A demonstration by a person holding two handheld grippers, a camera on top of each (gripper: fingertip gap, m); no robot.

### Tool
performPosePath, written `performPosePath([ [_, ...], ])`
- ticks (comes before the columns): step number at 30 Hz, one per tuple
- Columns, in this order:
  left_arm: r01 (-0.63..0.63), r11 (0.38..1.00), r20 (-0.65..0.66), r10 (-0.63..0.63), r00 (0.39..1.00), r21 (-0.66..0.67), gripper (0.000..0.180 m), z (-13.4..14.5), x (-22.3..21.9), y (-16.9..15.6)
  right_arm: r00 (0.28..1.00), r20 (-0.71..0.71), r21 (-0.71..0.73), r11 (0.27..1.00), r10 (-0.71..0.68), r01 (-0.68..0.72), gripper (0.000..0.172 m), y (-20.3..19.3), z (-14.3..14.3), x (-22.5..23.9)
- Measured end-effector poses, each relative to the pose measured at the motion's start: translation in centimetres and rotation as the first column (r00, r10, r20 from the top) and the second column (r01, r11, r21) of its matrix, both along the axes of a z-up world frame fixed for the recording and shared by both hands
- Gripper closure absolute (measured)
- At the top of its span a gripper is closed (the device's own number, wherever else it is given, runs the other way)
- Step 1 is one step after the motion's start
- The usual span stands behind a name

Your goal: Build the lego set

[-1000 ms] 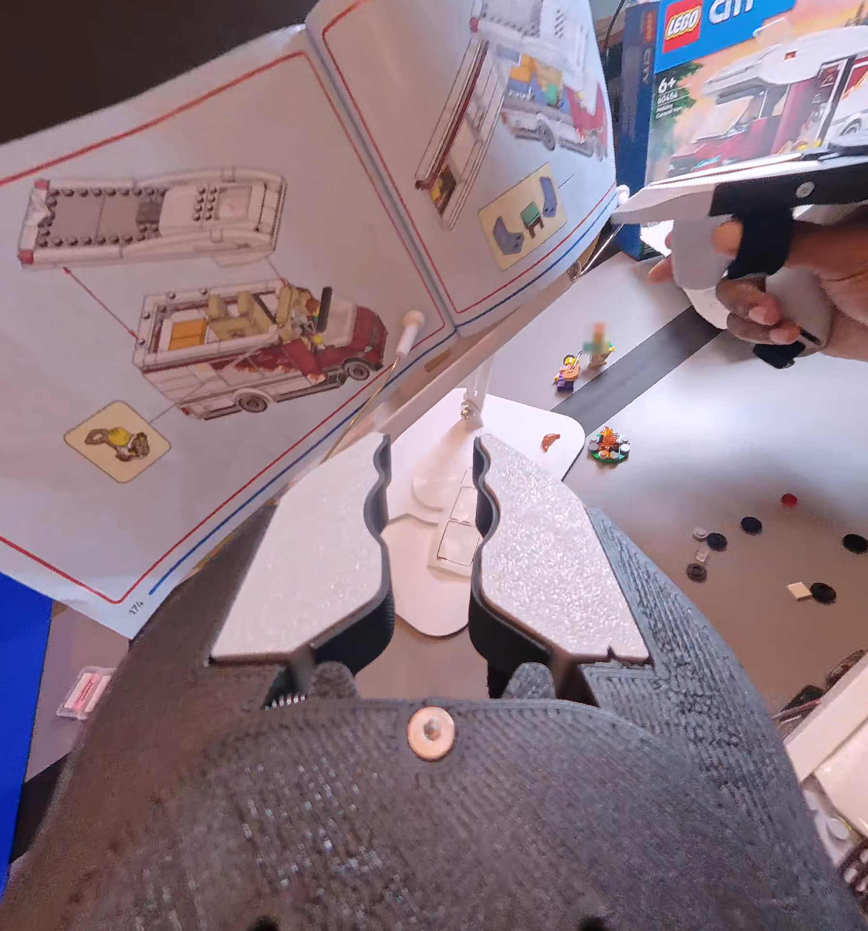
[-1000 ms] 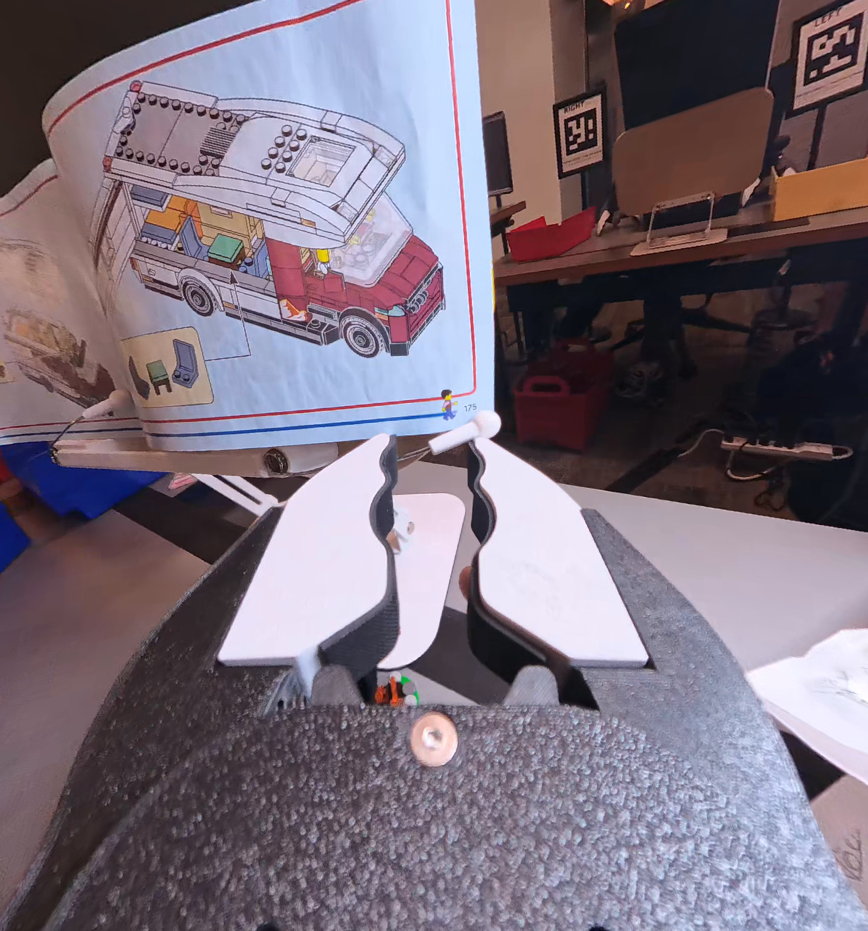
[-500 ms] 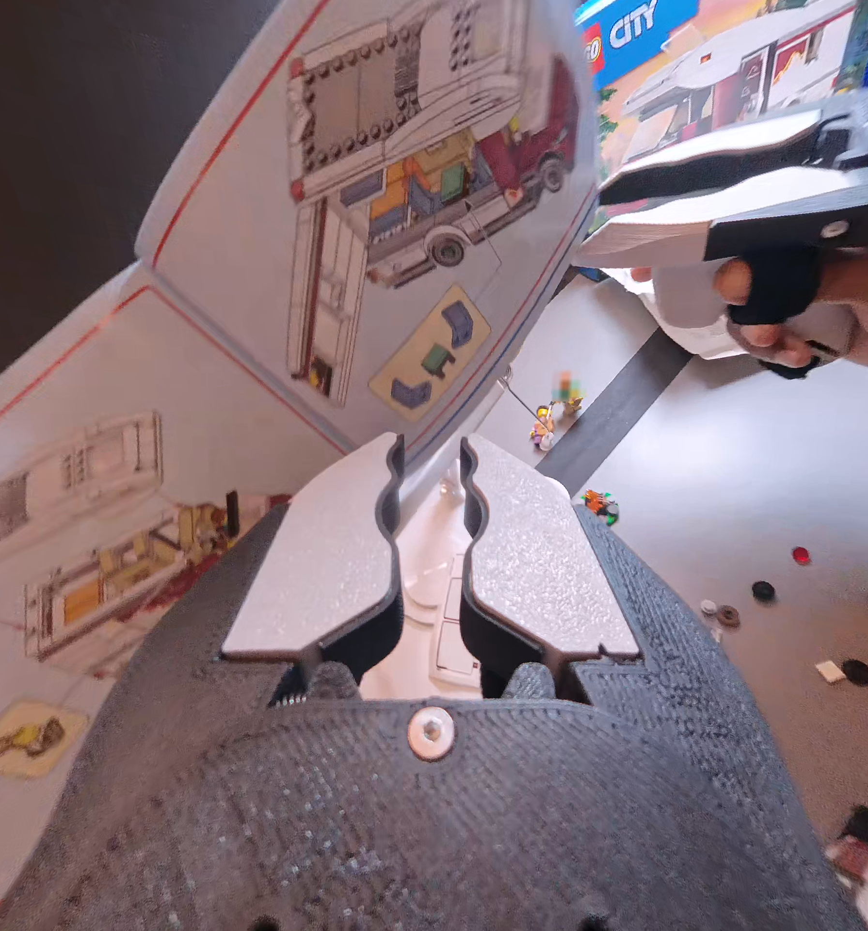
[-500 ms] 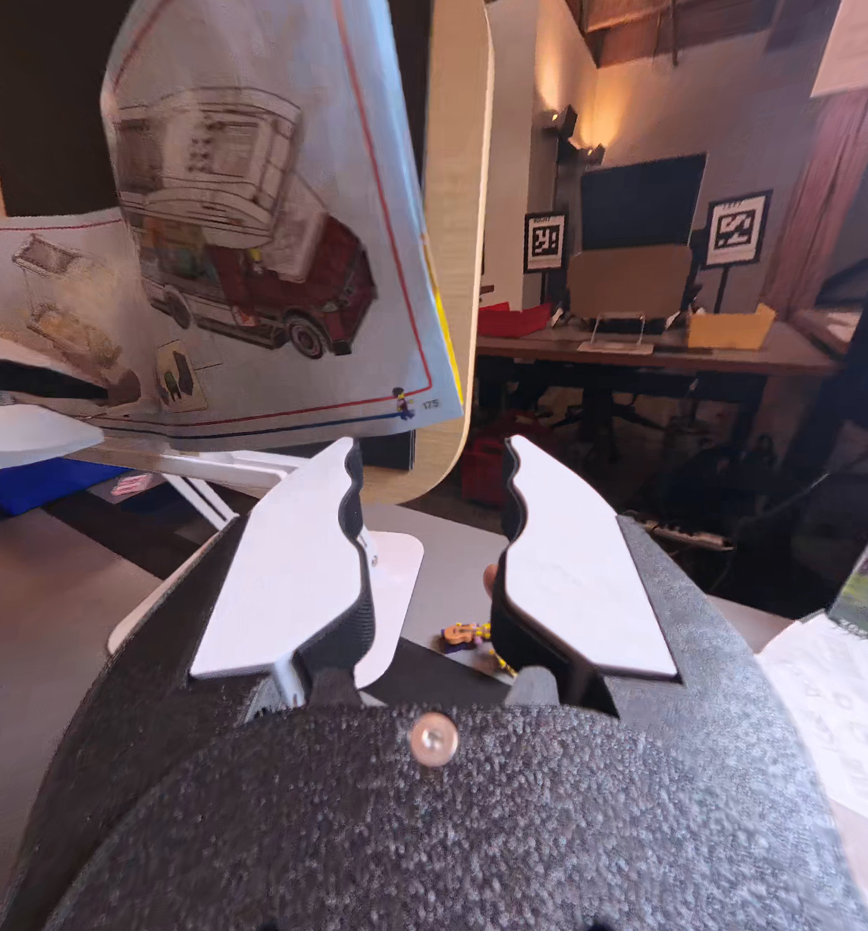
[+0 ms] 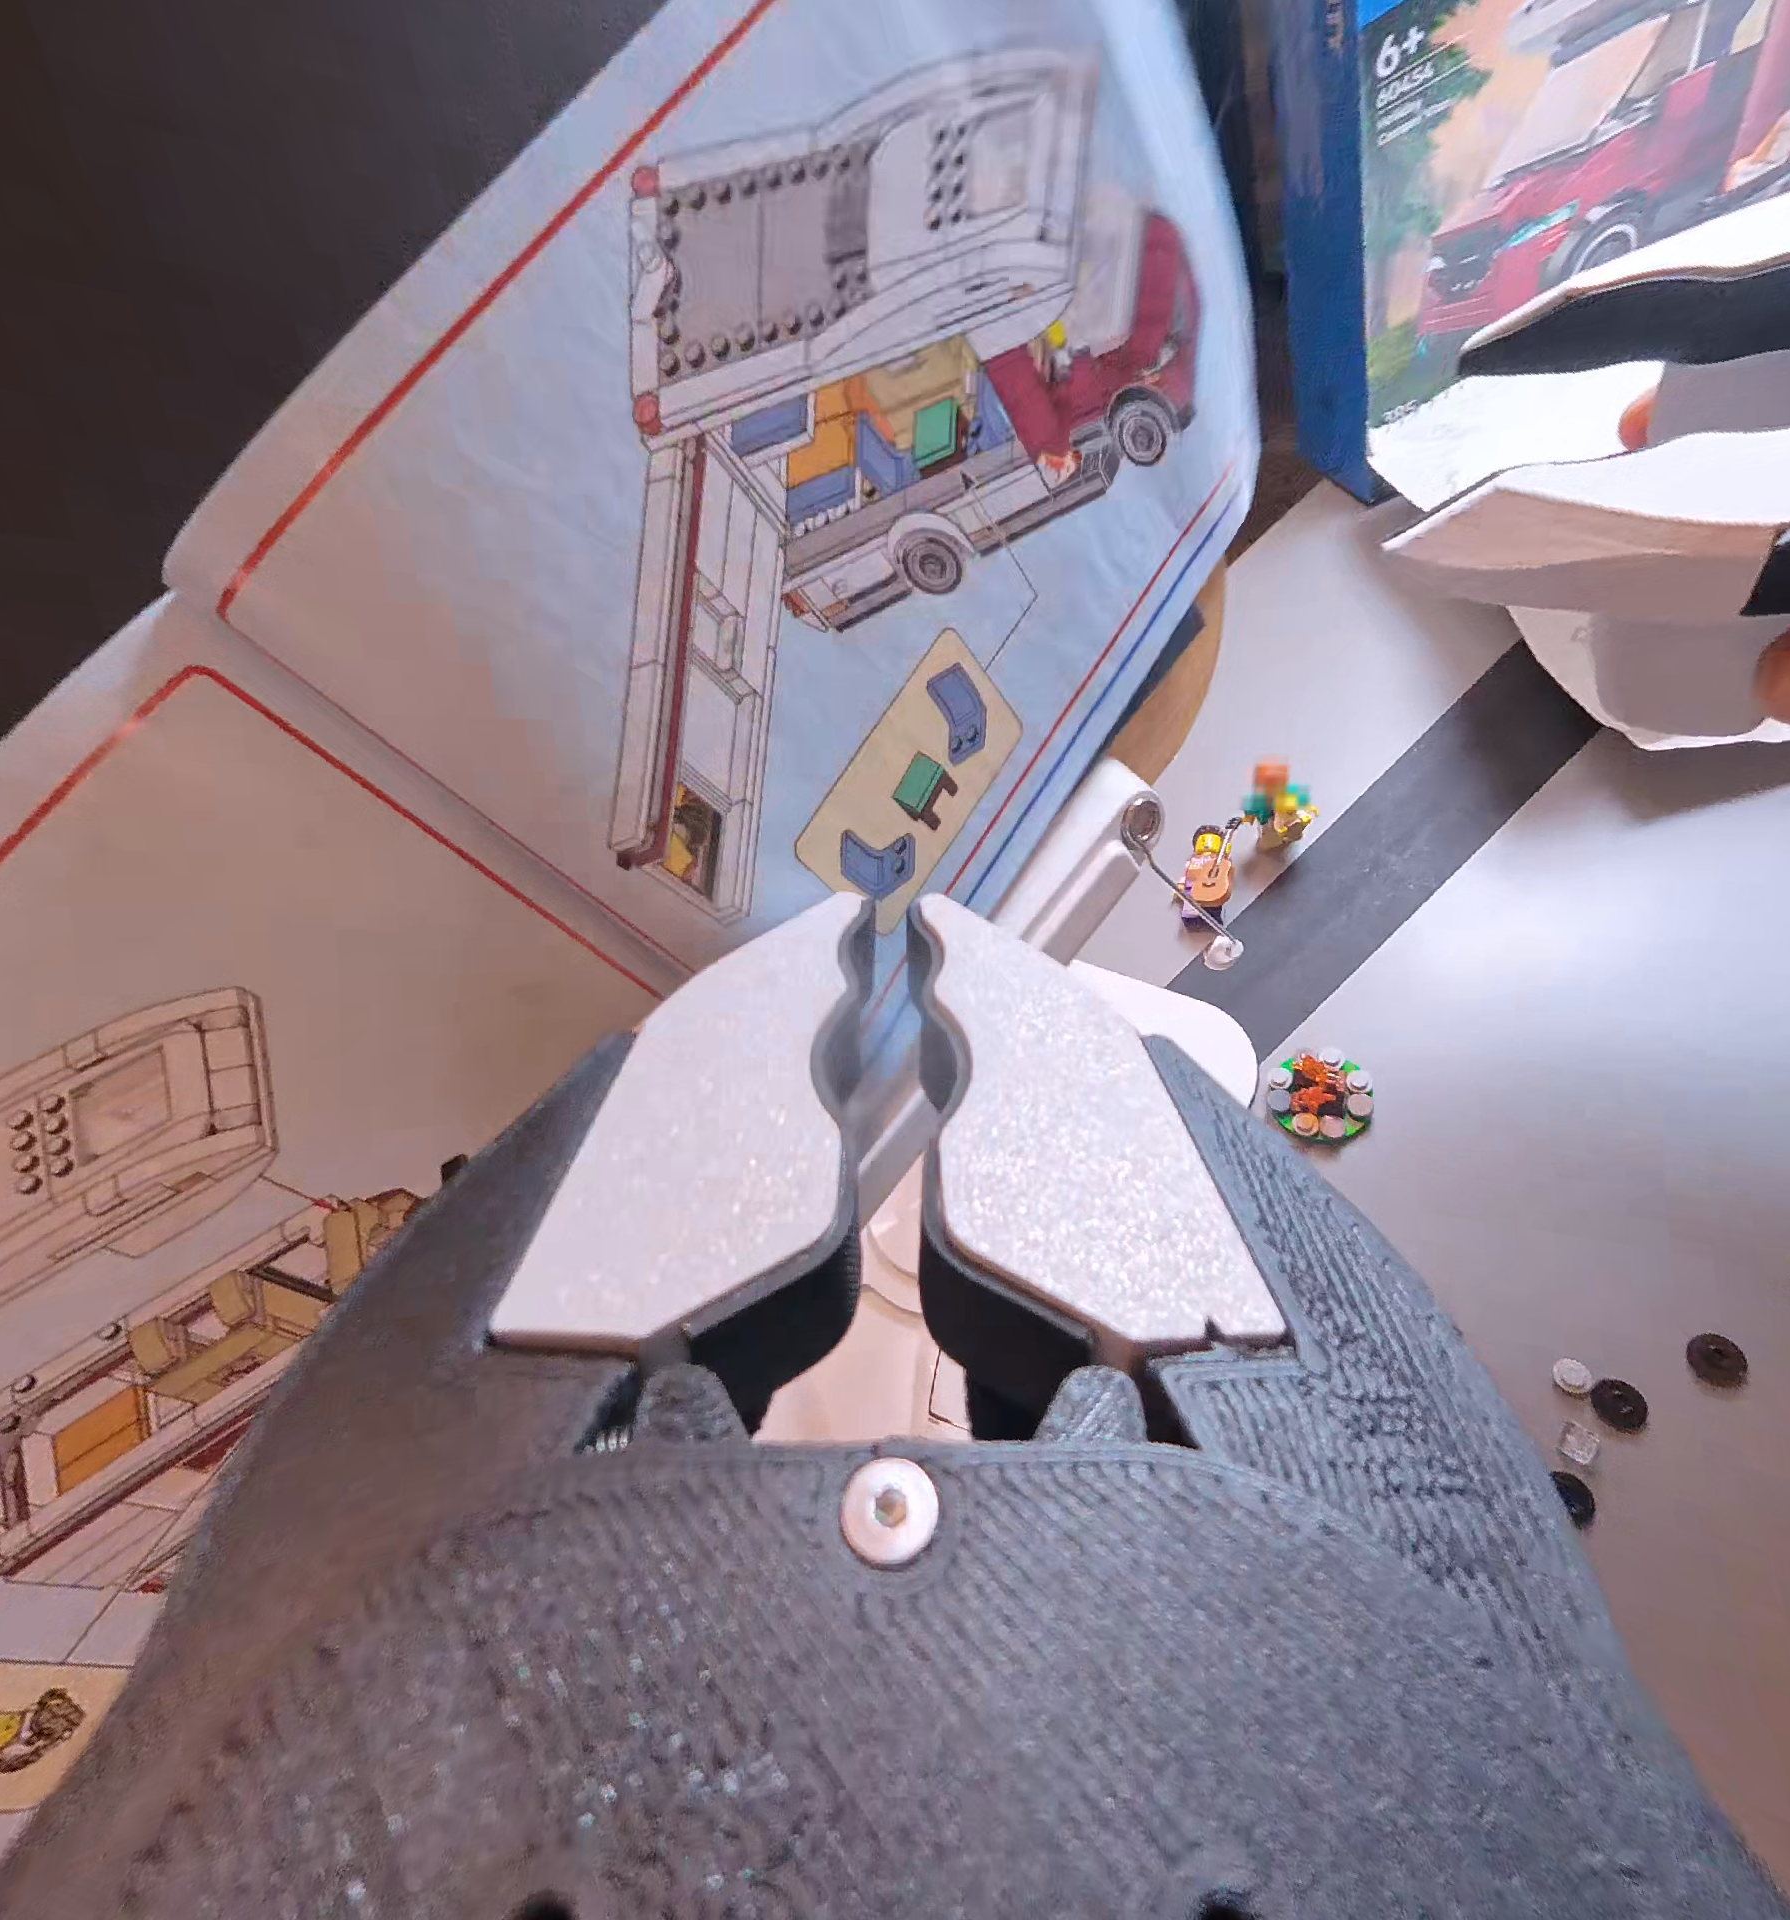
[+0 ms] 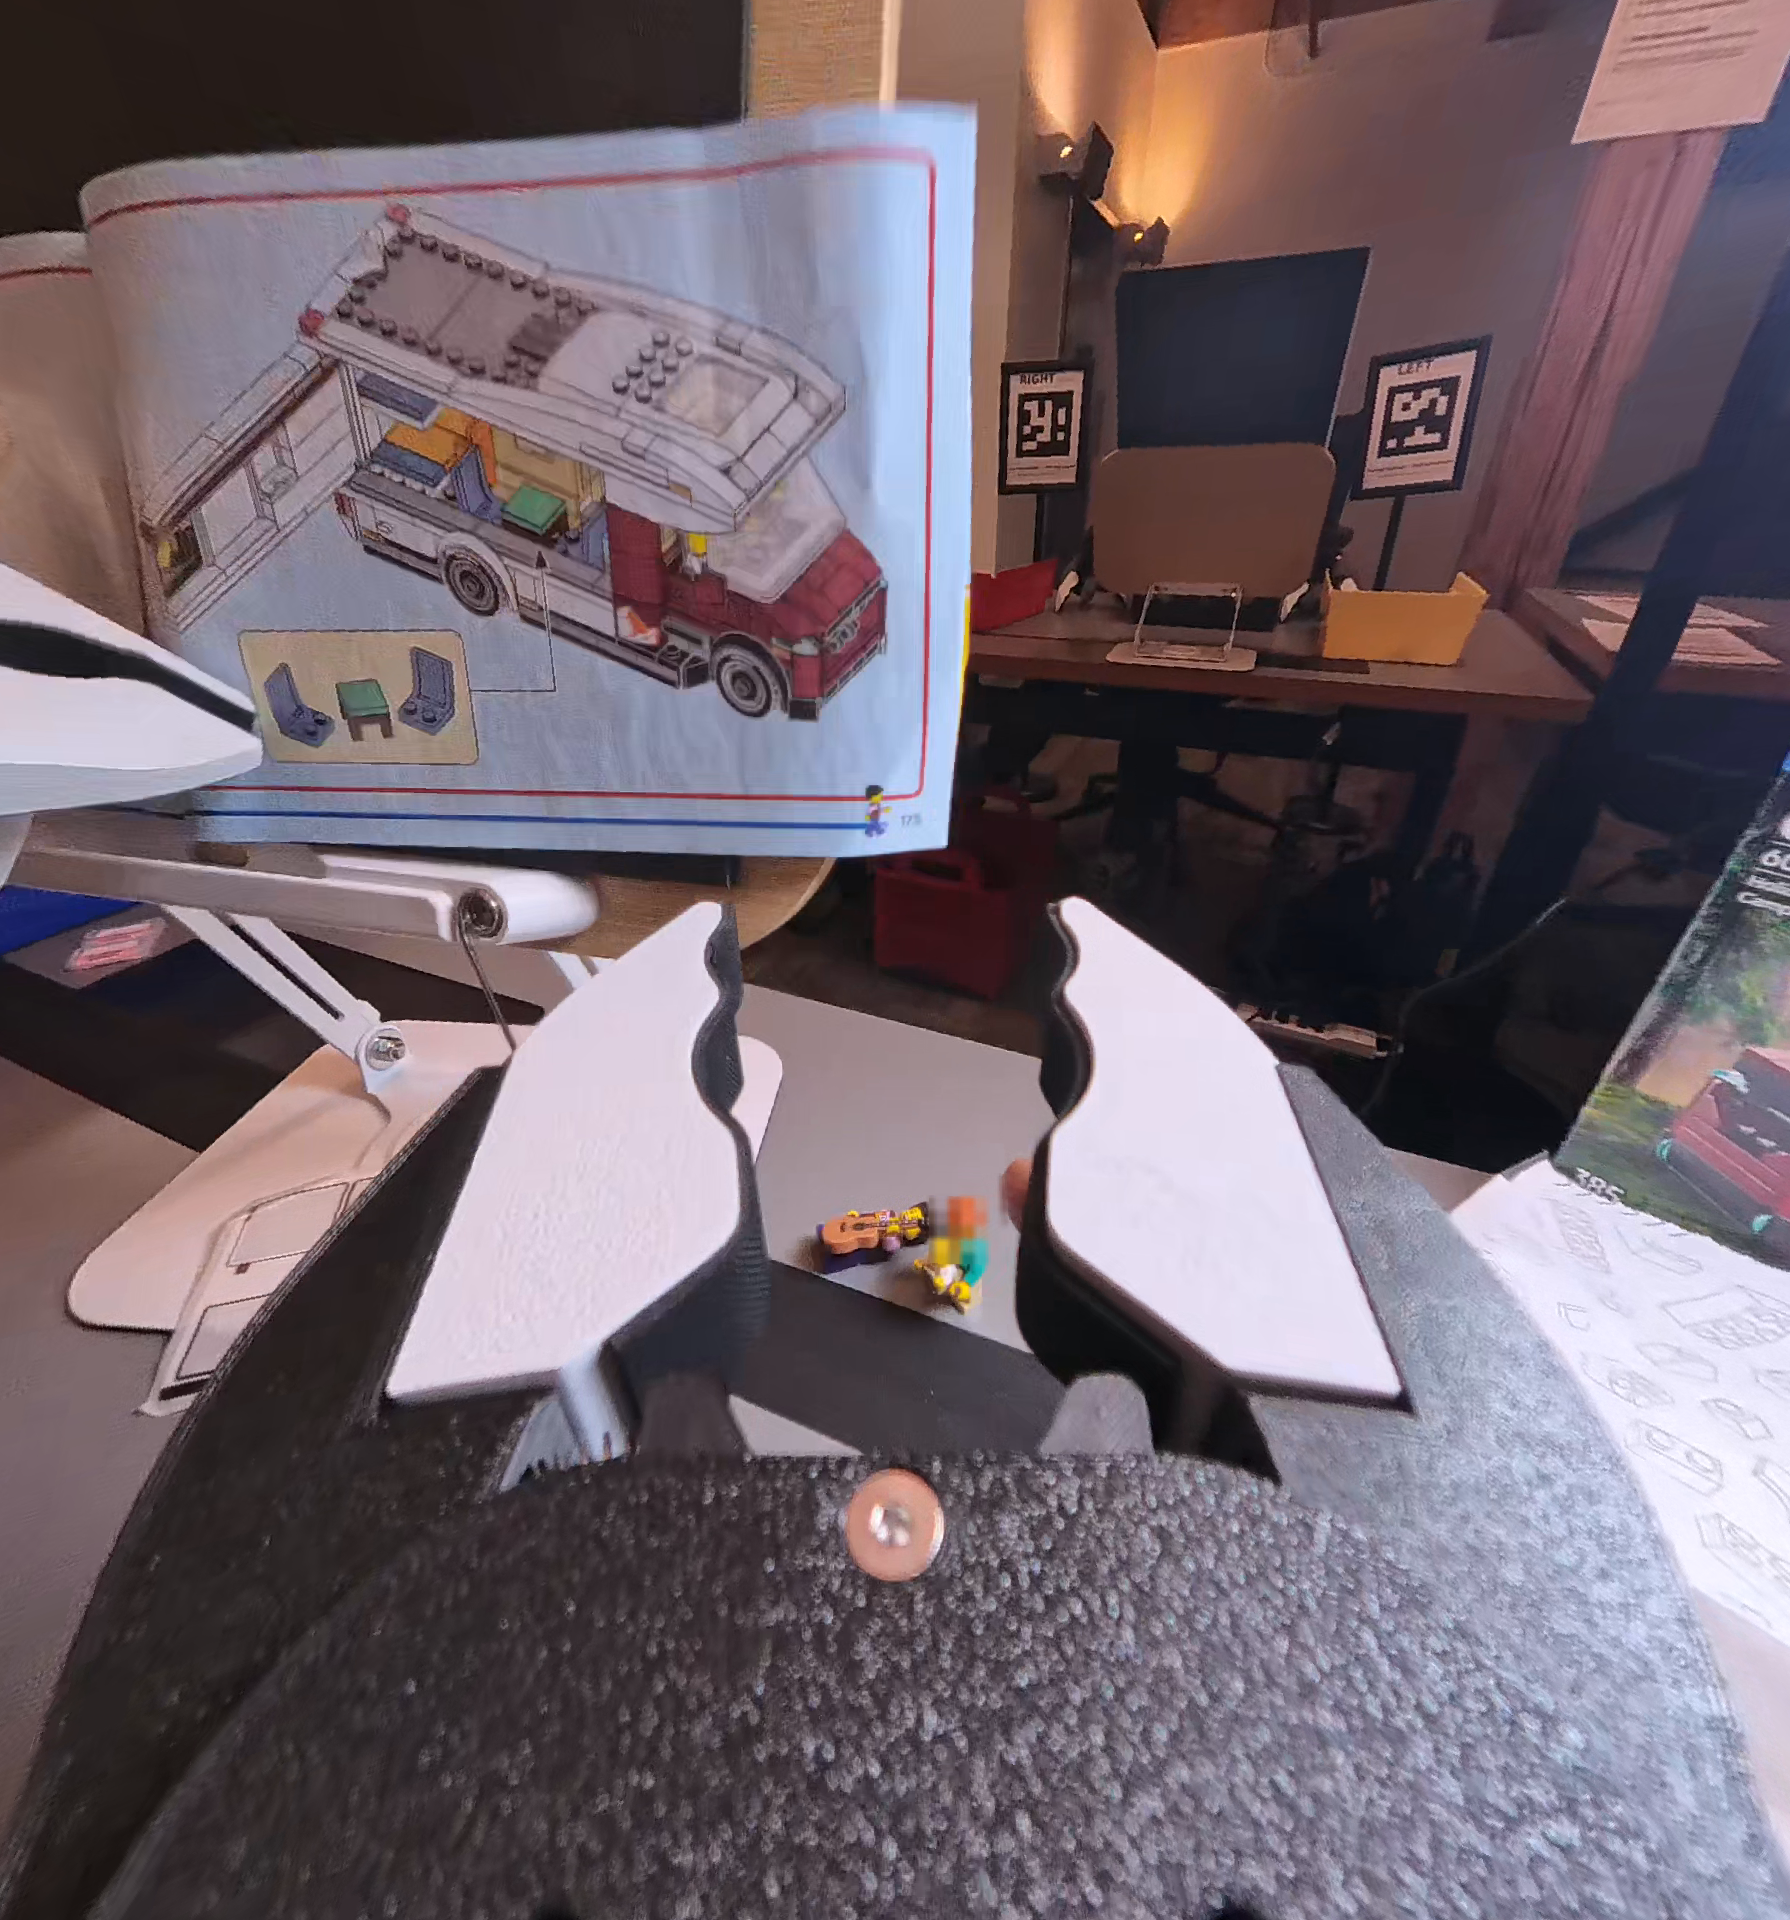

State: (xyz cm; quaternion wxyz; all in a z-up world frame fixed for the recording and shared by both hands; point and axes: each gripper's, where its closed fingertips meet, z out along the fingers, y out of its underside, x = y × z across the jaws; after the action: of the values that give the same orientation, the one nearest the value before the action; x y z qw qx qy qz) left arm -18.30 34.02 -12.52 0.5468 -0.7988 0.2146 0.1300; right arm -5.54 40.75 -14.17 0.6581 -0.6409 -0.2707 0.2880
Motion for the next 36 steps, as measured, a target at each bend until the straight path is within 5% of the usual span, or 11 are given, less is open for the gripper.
performPosePath([
  [3,-0.022,1.0,0.013,0.022,1.0,-0.013,0.178,-0.2,-0.3,0.4,0.999,-0.033,0.064,0.998,0.018,-0.016,0.115,-0.3,1.5,-0.2],
  [7,-0.027,0.999,0.02,0.027,0.999,-0.022,0.18,-0.5,-0.4,0.5,0.993,0.113,0.256,0.964,0.043,-0.071,0.103,-0.6,4.4,-3.5],
  [10,-0.031,0.999,0.025,0.031,0.999,-0.026,0.18,-0.6,-0.4,0.6,0.981,0.19,0.219,0.972,0.046,-0.088,0.091,1.2,5.0,-5.9],
  [16,-0.017,0.999,0.036,0.018,0.999,-0.036,0.18,-0.7,-0.3,0.3,0.983,0.165,0.303,0.953,-0.079,0.026,0.131,1.4,5.6,-5.9],
  [19,-0.007,0.999,0.05,0.009,0.999,-0.038,0.18,-0.7,-0.4,0.3,0.979,0.201,0.316,0.949,-0.042,-0.024,0.148,0.4,4.3,-6.1],
  [21,0.005,0.999,0.072,-0.002,0.997,-0.036,0.179,-0.7,-0.2,0.2,0.978,0.199,0.351,0.936,-0.055,-0.019,0.149,-0.2,4.4,-5.7],
  [25,0.134,0.991,0.185,-0.128,0.974,-0.018,0.149,-0.1,1.7,-1.0,0.956,0.21,0.371,0.888,0.205,-0.272,0.151,-5.5,4.2,-6.9],
  [29,0.306,0.95,0.428,-0.3,0.853,0.058,0.12,2.4,4.8,-4.3,0.877,0.29,0.349,0.81,0.384,-0.471,0.153,-10.0,3.1,-8.6],
  [31,0.292,0.954,0.461,-0.292,0.838,0.074,0.122,3.0,4.7,-5.0,0.843,0.318,0.346,0.775,0.433,-0.529,0.153,-11.7,3.1,-9.8],
  [36,0.158,0.976,0.471,-0.209,0.857,0.146,0.158,4.8,0.4,-6.3,0.652,0.363,0.204,0.626,0.666,-0.753,0.135,-16.4,2.5,-11.4],
])
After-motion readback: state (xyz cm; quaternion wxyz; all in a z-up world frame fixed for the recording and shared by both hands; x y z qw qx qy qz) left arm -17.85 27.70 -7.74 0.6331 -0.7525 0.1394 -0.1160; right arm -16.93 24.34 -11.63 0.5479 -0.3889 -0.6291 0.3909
